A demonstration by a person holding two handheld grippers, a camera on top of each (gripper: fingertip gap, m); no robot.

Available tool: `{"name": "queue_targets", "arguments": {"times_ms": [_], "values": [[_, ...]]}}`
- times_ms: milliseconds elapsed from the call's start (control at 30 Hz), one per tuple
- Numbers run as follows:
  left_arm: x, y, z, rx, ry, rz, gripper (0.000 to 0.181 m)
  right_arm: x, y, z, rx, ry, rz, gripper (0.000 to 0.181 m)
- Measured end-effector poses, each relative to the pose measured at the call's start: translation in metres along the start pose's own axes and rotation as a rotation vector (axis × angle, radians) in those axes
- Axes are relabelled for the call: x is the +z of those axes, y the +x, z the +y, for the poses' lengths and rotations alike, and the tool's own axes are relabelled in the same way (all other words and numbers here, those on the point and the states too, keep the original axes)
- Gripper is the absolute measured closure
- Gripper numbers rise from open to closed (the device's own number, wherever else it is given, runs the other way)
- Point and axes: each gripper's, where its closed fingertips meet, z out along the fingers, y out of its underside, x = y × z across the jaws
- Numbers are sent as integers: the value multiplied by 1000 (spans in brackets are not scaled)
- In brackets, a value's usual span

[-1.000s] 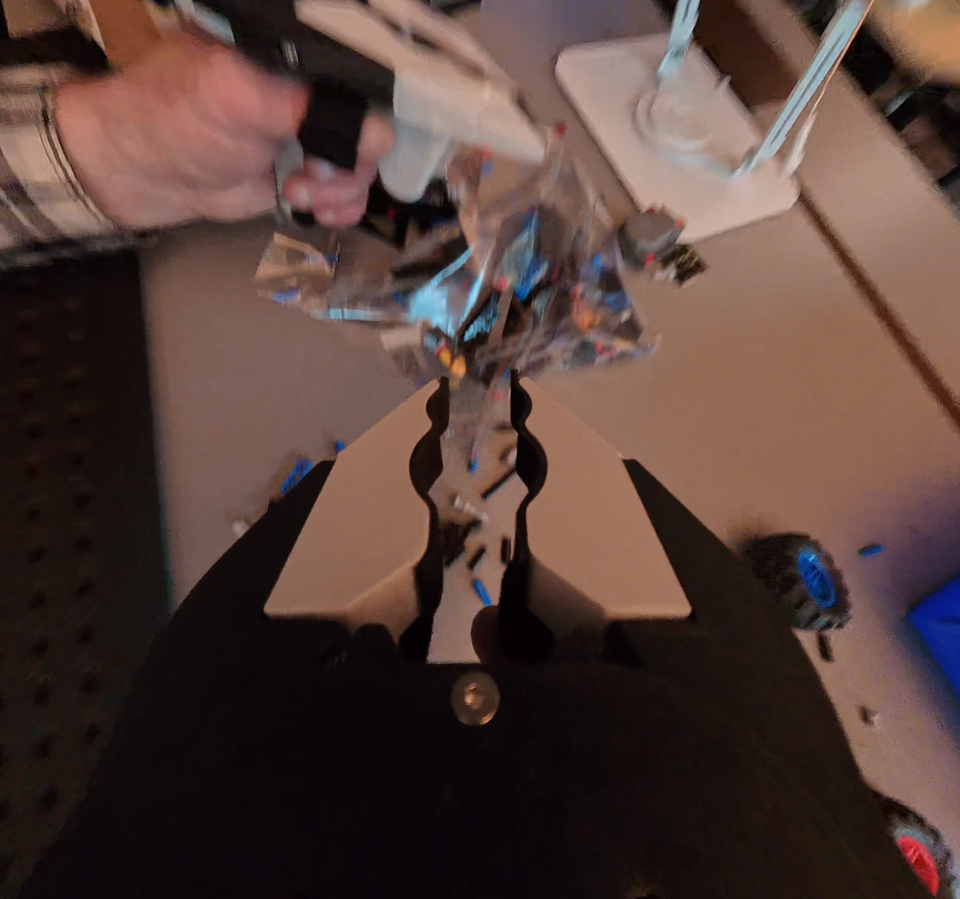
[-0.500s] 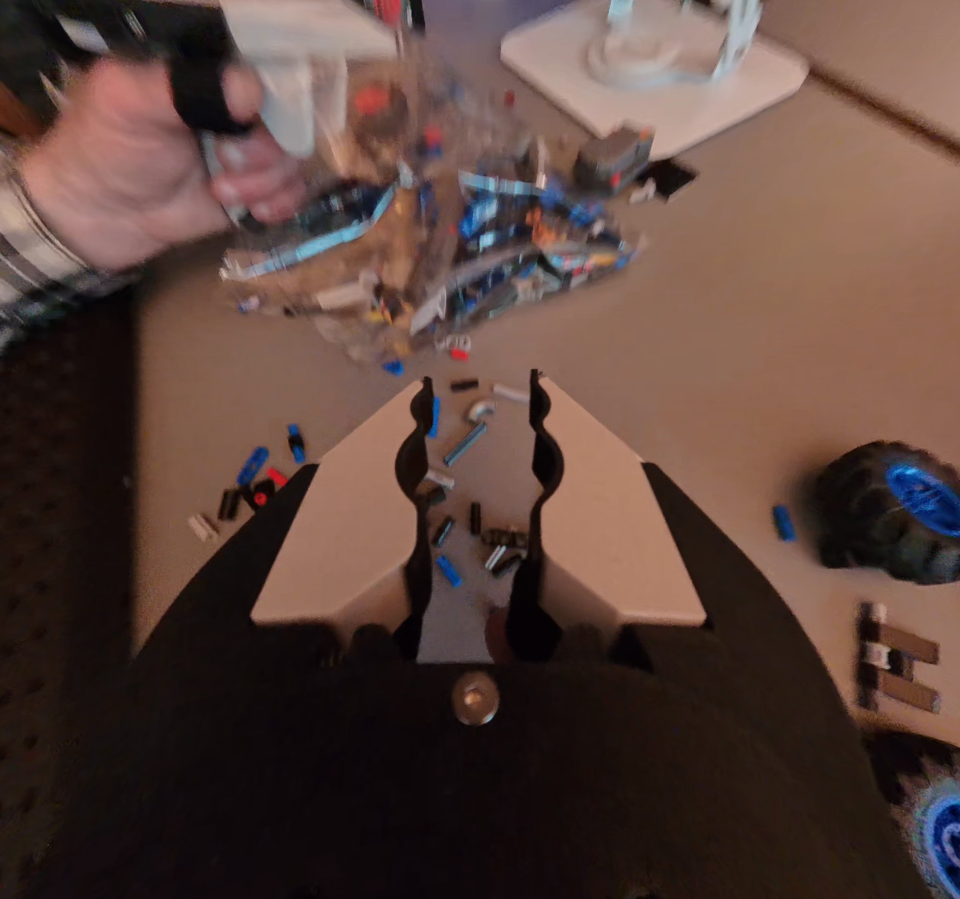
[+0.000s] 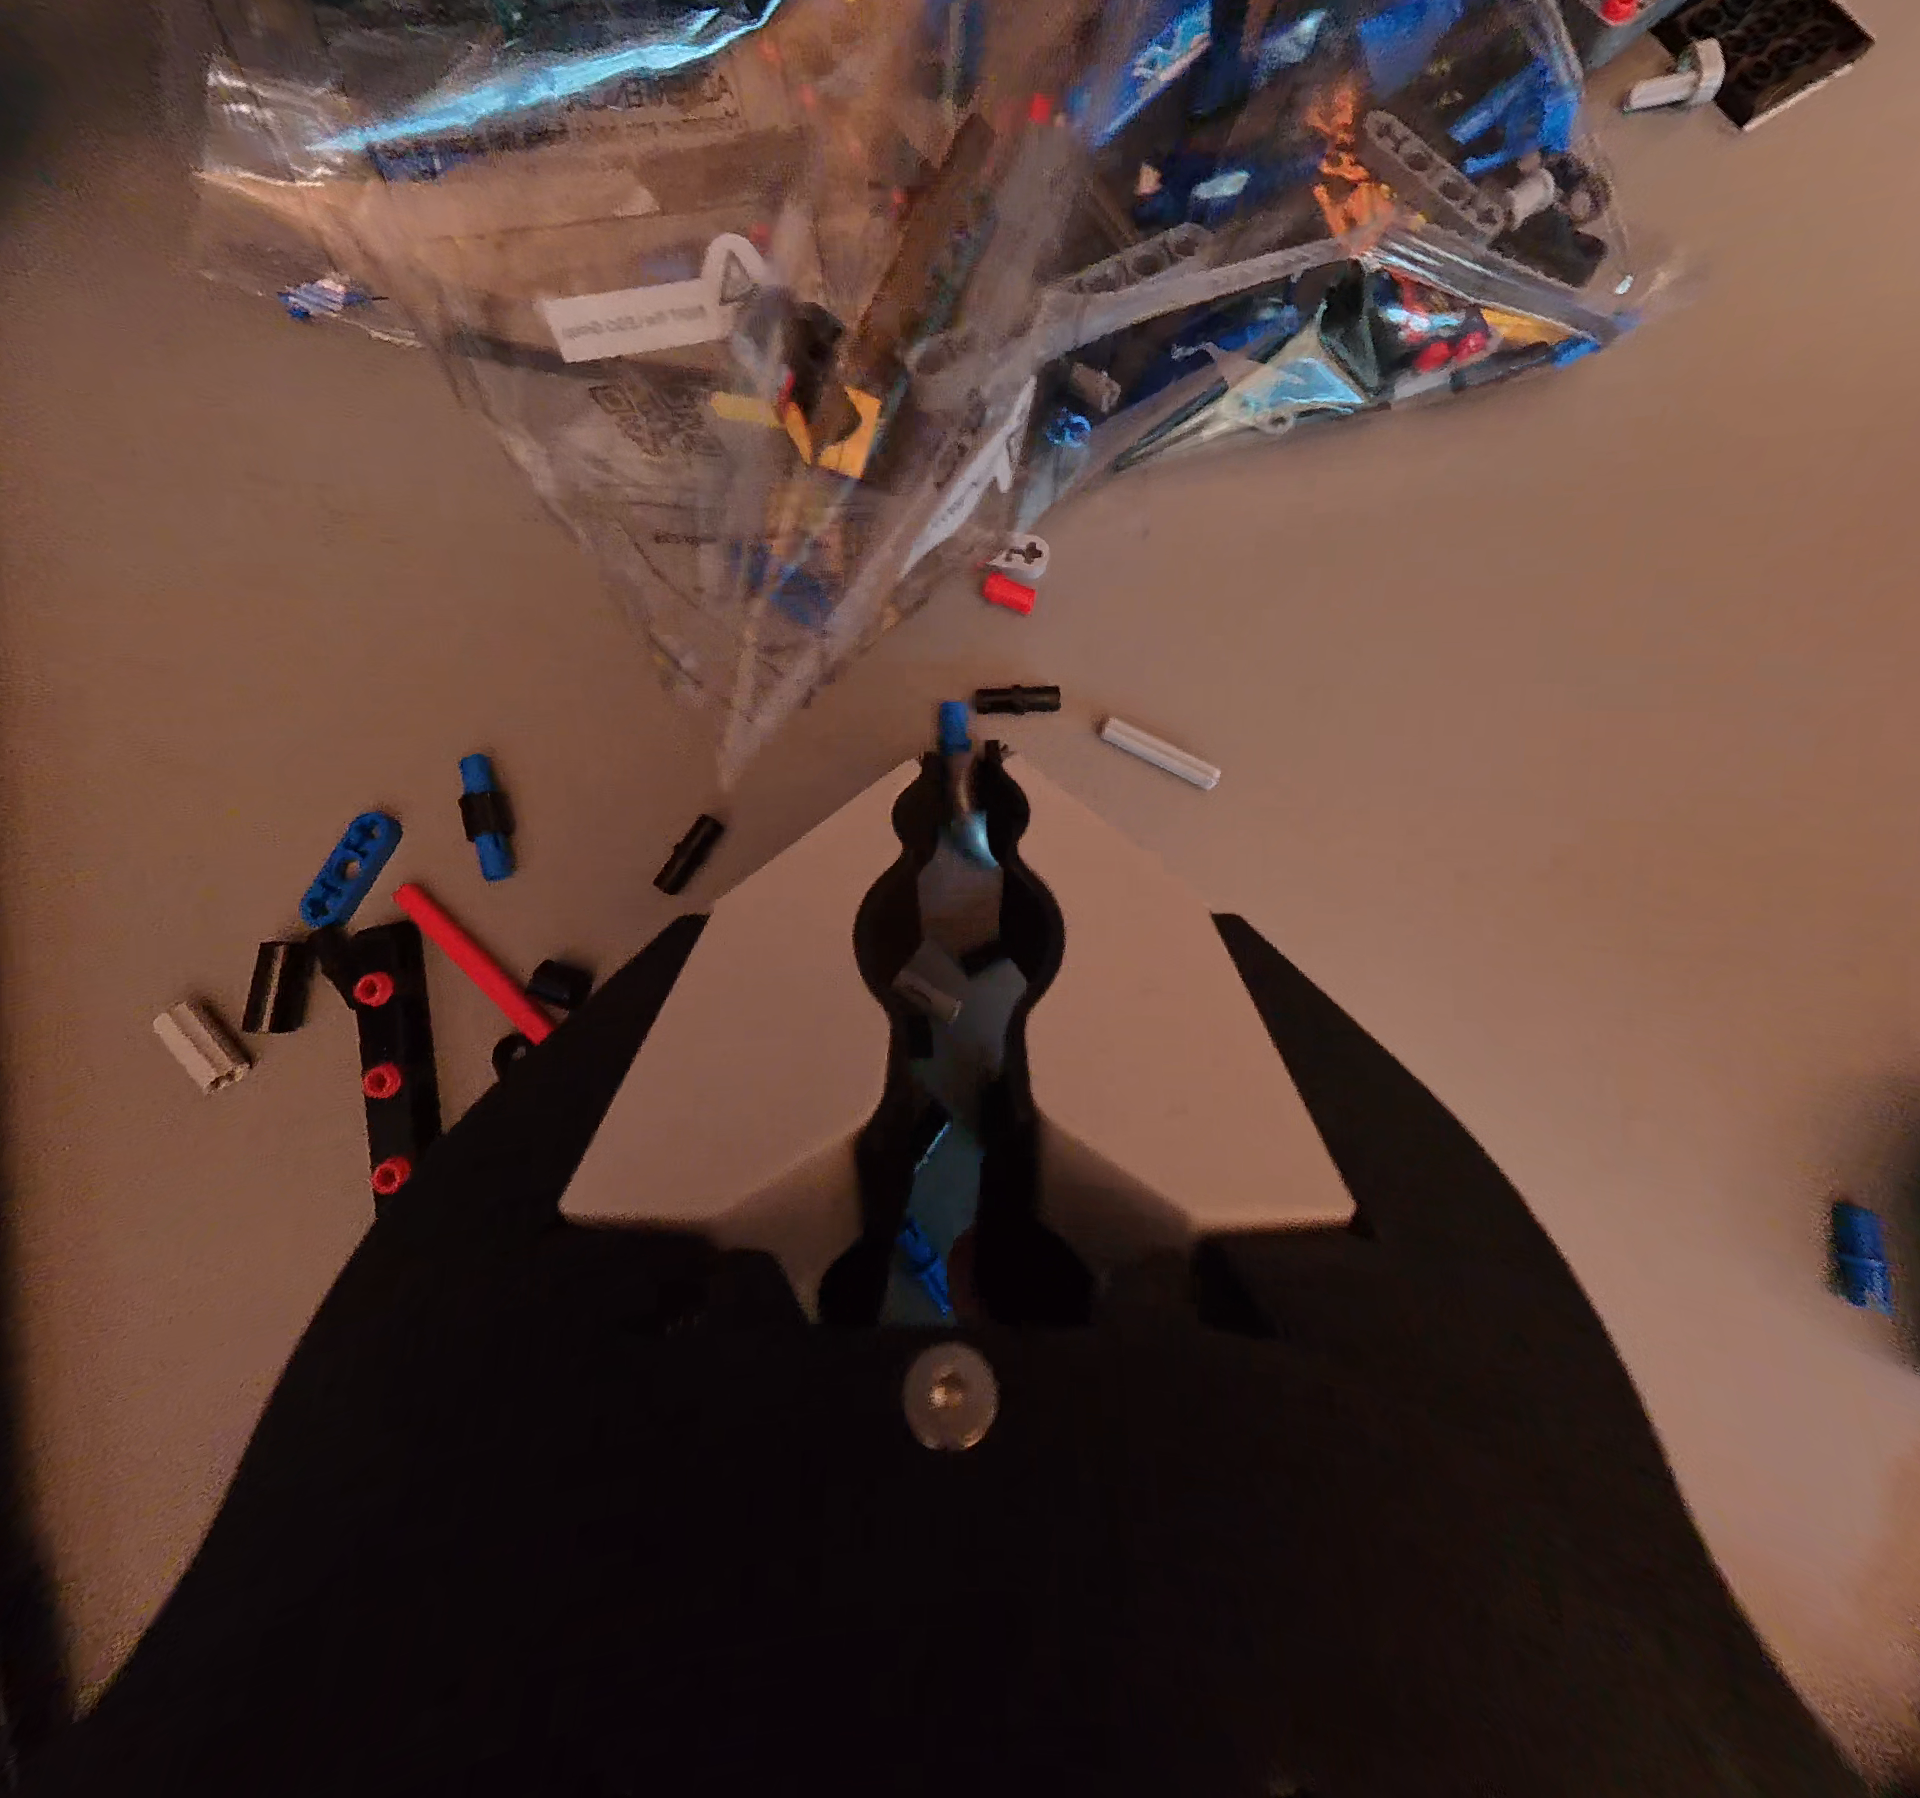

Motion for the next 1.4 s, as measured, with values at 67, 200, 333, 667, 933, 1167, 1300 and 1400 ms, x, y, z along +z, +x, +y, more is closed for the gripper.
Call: {"name": "queue_targets", "arguments": {"times_ms": [67,200,333,667,933,1167,1300,1400], "values": [[0,0,0,-1,1,0,181,1,-1,-1,-9,-1,3,176],[-1,-1,-1,-2,4,-2,181,-1,-5,-1,-13,3,-16,176],[-1,-1,-1,-3,4,-1,181,-20,-11,-5,-22,33,-16,176],[2,0,2,6,-7,1,181,-83,-73,-110,-245,254,-61,176],[0,0,-1,1,4,1,181,-51,-39,-124,-271,154,141,154],[1,3,-1,7,0,10,181,-95,-22,-43,-63,80,129,150],[0,3,-2,6,3,7,181,-64,-19,19,-5,-89,90,143],[0,2,-1,4,4,4,181,-46,-17,39,48,-129,76,146]]}}
